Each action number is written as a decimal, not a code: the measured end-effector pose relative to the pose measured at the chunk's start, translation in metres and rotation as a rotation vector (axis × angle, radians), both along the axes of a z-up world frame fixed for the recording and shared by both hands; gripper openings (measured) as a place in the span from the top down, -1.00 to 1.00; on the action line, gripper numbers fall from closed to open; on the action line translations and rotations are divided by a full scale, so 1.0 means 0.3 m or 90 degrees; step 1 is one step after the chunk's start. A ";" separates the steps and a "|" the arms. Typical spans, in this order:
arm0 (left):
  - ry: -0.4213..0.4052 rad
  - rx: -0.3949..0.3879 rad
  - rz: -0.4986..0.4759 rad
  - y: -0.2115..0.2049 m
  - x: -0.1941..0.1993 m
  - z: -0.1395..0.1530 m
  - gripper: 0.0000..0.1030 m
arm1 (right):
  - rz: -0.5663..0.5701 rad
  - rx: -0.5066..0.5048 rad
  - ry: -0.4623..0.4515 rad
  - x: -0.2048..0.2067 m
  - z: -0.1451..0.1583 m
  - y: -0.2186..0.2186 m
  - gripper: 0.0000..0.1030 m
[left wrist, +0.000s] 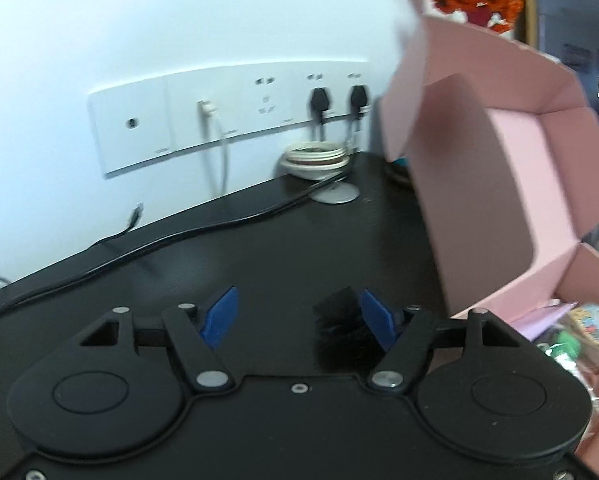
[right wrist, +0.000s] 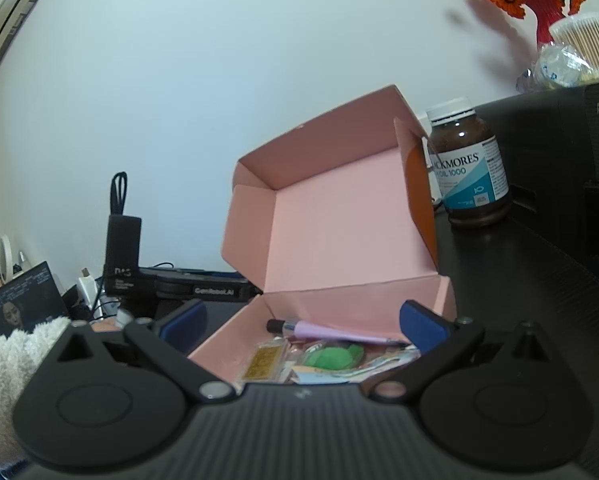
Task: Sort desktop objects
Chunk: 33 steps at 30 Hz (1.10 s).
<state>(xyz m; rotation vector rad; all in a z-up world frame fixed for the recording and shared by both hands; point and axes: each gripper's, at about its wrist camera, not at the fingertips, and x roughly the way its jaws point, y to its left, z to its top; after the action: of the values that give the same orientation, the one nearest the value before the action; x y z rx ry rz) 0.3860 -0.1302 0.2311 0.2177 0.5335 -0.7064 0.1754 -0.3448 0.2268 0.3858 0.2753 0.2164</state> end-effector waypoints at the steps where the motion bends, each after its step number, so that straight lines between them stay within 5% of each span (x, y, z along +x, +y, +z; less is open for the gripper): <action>1: 0.009 -0.003 -0.001 -0.009 0.007 -0.002 -0.36 | 0.001 0.002 0.000 0.001 0.000 -0.001 -0.99; 12: 0.095 -0.056 0.002 -0.045 0.066 -0.040 -0.34 | 0.001 0.010 0.003 -0.001 -0.002 0.001 -0.99; 23: 0.106 -0.038 0.030 -0.001 0.091 -0.042 -0.41 | 0.002 0.014 0.003 -0.004 0.000 -0.001 -0.99; 29: 0.097 0.010 0.045 0.027 0.083 -0.061 -0.35 | 0.001 0.013 0.003 -0.002 0.001 -0.001 -0.99; 33: 0.108 -0.011 0.069 0.099 0.078 -0.059 -0.34 | 0.002 0.014 0.003 -0.002 0.001 -0.001 -0.99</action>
<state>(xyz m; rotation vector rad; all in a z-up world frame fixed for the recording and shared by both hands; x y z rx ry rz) 0.4095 -0.1005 0.2134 0.1121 0.6955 -0.6267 0.1748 -0.3452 0.2272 0.4071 0.2785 0.2210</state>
